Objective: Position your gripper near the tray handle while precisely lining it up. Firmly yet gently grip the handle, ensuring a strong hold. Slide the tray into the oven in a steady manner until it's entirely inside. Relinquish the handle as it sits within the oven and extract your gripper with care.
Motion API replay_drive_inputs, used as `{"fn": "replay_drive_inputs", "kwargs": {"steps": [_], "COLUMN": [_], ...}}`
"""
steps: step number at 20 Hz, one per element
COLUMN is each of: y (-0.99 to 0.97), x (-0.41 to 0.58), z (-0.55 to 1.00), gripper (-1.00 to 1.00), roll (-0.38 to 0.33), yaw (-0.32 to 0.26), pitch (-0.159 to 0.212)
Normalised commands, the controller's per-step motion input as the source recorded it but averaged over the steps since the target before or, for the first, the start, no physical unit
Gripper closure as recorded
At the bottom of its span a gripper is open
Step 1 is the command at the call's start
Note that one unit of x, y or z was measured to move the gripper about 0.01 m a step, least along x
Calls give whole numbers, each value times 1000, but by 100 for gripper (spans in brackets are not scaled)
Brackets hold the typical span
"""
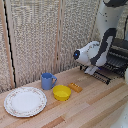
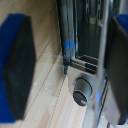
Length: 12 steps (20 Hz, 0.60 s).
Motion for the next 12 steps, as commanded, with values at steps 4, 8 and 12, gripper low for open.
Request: {"fn": "replay_drive_inputs", "kwargs": {"steps": [4, 8, 12], "y": [-101, -548, -732], "x": [-111, -94, -70], "z": [82, 561, 749], "gripper": [100, 100, 100], "roll": [-18, 130, 166], "yaw": [69, 28, 7], "pitch": [0, 0, 0]}}
